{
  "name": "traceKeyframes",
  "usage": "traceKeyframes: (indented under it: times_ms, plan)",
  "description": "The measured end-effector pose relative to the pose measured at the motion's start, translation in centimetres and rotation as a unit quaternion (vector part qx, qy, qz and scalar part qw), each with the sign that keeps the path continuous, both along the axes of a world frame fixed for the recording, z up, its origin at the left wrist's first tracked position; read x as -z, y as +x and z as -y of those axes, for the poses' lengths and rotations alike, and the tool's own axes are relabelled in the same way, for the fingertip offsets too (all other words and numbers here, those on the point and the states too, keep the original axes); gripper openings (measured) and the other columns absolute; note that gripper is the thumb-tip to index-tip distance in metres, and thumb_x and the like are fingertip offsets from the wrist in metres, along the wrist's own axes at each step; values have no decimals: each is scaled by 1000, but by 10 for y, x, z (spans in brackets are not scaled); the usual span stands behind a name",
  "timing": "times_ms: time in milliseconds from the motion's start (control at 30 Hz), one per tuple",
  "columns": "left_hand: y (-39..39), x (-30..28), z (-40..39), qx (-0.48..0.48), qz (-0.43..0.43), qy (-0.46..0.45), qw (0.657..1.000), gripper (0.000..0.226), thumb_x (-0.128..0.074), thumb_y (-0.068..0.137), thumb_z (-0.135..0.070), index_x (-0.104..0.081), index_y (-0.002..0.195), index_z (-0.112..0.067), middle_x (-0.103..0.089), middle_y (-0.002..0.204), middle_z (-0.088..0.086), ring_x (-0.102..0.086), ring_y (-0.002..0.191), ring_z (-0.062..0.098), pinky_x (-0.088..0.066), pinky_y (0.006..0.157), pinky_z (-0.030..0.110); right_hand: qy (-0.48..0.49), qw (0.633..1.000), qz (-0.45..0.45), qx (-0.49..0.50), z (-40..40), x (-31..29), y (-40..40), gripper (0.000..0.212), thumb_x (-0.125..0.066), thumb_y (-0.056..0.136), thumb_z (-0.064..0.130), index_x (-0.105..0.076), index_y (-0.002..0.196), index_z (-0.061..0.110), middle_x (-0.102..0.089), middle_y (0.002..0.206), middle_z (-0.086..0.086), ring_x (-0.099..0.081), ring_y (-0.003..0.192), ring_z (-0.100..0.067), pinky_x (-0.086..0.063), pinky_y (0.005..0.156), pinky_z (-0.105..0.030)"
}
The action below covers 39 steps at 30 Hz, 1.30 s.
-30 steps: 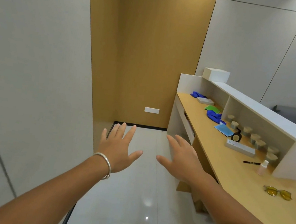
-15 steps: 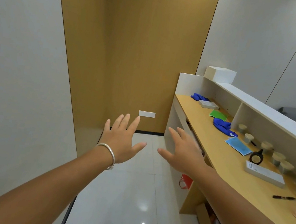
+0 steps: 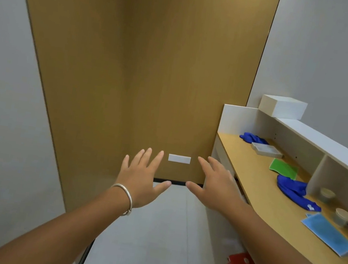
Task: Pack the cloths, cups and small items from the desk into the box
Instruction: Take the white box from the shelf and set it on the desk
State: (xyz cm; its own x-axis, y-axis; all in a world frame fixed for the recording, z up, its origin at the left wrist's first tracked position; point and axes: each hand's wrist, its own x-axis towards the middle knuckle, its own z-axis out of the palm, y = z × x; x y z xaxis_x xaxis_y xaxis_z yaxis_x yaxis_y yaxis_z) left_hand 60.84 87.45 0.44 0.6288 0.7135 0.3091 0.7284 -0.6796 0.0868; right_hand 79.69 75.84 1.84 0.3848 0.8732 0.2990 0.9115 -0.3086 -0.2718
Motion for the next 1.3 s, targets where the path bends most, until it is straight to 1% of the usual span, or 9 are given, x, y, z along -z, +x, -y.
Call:
traceKeyframes:
  times_ms: [167, 367, 600, 767, 867, 1100, 1233, 1300]
  plan:
    - [69, -4, -76, -4, 12, -1, 1000, 84, -23, 82, -76, 4, 150, -36, -3, 162, 2, 3, 148, 19, -2, 117, 51, -2, 1000, -5, 0, -75, -6, 73, 81, -52, 84, 64, -17, 150, 33, -18, 159, 1, -14, 146, -20, -20, 116, -51]
    - [134, 7, -165, 6, -3, -18, 1000, 83, -24, 83, -76, 6, 150, -36, 0, 162, 2, 4, 148, 18, -1, 117, 51, -21, 1000, -14, 5, -159, 9, 134, 80, -52, 84, 65, -17, 150, 35, -18, 159, 2, -15, 146, -20, -20, 116, -52]
    - [218, 14, -305, 40, 4, -21, 999, 82, -25, 85, -74, 6, 150, -36, 1, 162, 2, 5, 148, 19, 0, 118, 51, -25, 999, -10, 38, -286, 16, 208, 81, -52, 84, 64, -16, 150, 34, -17, 159, 1, -14, 146, -20, -23, 115, -52]
    - [265, 0, -408, 54, 9, -16, 998, 83, -27, 85, -73, 5, 151, -35, 1, 162, 3, 5, 148, 20, 0, 118, 52, -33, 998, -7, 49, -384, 2, 246, 82, -51, 84, 64, -15, 151, 34, -16, 160, 1, -14, 146, -20, -22, 116, -51]
    - [286, -5, -463, 56, 12, -11, 998, 83, -27, 85, -73, 5, 151, -35, 2, 162, 4, 6, 148, 20, 1, 117, 52, -21, 999, -5, 50, -441, -2, 268, 81, -51, 84, 65, -15, 151, 35, -17, 160, 1, -15, 145, -20, -23, 115, -51]
    - [330, 8, -564, 49, -3, -24, 999, 84, -27, 84, -75, 5, 151, -35, 2, 162, 3, 6, 148, 19, 0, 118, 52, -31, 999, -13, 36, -546, 11, 311, 81, -51, 84, 65, -15, 150, 36, -17, 159, 2, -16, 145, -21, -21, 116, -50]
    - [369, 16, -622, 47, -6, -27, 999, 85, -27, 84, -75, 6, 151, -35, 2, 162, 3, 6, 148, 20, 1, 117, 53, -40, 999, -10, 28, -606, 16, 352, 80, -50, 85, 65, -13, 150, 36, -15, 160, 1, -13, 146, -21, -18, 117, -50]
    - [395, 17, -654, 46, -6, -26, 999, 85, -27, 83, -75, 7, 150, -36, 3, 162, 3, 7, 148, 19, 1, 117, 52, -26, 999, -9, 24, -640, 15, 380, 80, -49, 85, 66, -13, 150, 36, -15, 160, 1, -14, 146, -21, -19, 117, -50]
